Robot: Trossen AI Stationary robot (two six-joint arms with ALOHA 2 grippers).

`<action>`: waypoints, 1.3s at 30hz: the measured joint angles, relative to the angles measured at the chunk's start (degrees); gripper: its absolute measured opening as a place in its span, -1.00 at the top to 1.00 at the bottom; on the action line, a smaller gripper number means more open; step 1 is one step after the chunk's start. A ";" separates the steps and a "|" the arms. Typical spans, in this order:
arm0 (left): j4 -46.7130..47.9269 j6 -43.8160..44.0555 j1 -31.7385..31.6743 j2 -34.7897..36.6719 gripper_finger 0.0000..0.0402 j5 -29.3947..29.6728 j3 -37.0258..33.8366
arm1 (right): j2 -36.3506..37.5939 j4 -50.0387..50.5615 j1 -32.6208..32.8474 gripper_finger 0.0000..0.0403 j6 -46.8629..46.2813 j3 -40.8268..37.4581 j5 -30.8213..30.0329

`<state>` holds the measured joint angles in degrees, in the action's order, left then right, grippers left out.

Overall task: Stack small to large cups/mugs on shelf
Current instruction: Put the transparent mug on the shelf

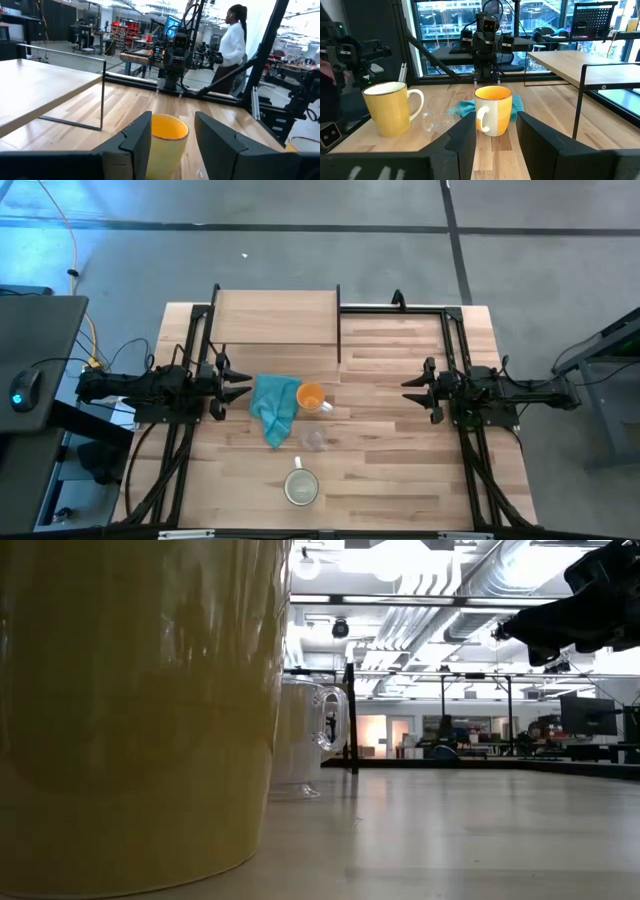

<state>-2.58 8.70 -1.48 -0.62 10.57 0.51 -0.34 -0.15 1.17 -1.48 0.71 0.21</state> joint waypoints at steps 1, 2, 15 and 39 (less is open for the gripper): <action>-0.01 -0.43 0.00 0.01 0.31 0.00 0.00 | 0.00 0.00 0.00 0.34 0.00 0.00 0.02; 0.01 -0.70 0.00 0.01 0.31 -0.01 0.00 | -0.01 -0.01 0.00 0.34 0.00 0.00 0.01; -5.41 3.92 0.00 0.04 0.31 -2.13 0.04 | 0.00 0.01 0.00 0.34 0.00 0.00 0.02; -4.97 22.85 0.02 0.02 0.31 -4.59 0.04 | 0.00 -2.90 -0.02 0.34 -22.48 -0.07 -0.47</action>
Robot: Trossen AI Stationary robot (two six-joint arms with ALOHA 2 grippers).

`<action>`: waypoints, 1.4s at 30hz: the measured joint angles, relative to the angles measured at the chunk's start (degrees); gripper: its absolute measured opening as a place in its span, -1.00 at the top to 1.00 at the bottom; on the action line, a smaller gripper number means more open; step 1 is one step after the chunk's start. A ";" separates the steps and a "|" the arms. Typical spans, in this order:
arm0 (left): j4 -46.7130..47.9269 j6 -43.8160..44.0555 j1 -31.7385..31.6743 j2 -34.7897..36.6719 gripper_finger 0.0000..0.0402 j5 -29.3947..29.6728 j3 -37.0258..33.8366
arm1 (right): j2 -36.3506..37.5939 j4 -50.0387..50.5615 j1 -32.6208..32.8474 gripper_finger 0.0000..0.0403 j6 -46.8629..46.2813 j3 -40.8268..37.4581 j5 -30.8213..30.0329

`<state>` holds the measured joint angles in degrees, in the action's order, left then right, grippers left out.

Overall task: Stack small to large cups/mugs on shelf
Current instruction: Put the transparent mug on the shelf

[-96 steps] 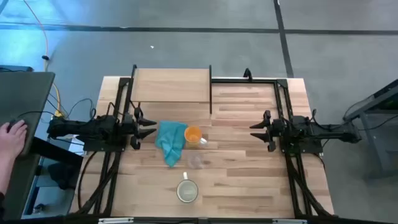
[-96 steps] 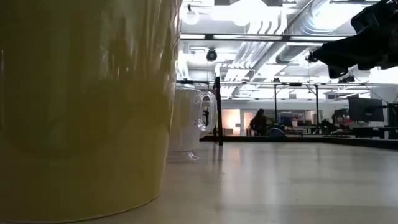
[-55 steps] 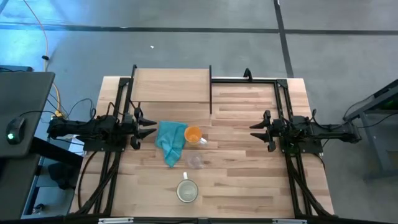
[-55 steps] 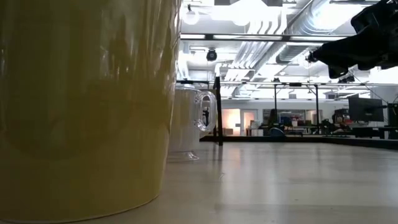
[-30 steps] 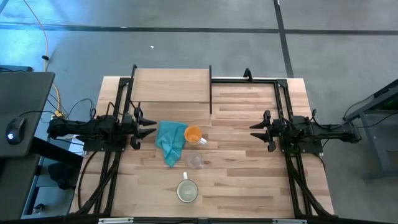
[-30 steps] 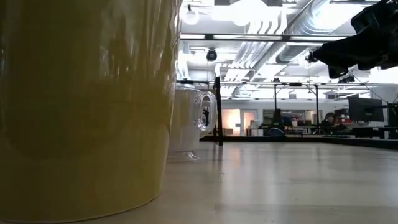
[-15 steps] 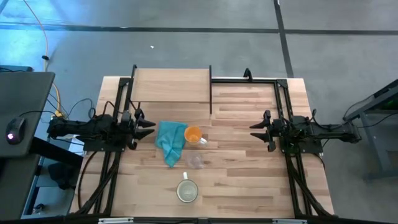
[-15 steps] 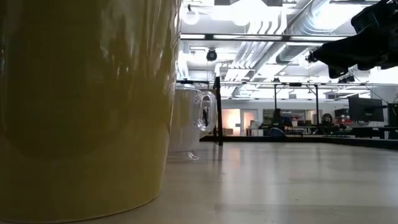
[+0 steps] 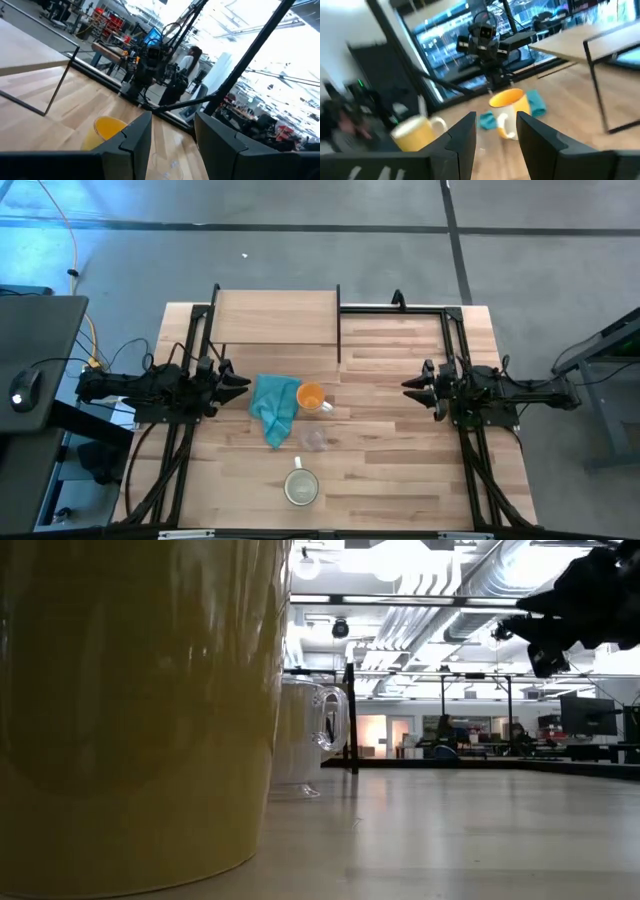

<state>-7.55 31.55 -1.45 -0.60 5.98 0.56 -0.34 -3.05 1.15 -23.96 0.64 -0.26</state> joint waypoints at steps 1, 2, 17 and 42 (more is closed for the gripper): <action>-0.02 -0.25 0.00 -0.02 0.31 0.00 0.00 | 0.00 -0.09 0.01 0.34 -2.62 0.00 0.00; -0.07 -0.70 0.00 -0.02 0.31 0.00 0.00 | 0.00 -0.26 0.01 0.34 -4.64 0.00 0.00; -2.58 -1.73 -0.04 0.00 0.31 0.02 0.00 | -0.02 1.69 0.00 0.34 -9.00 0.00 -5.19; -2.56 4.99 -0.02 0.00 0.31 -1.08 -0.02 | -0.02 1.90 -0.02 0.34 -10.70 0.04 -5.48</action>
<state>-10.11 36.55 -1.48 -0.60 4.90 0.54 -0.36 -1.15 1.13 -34.66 0.69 -5.74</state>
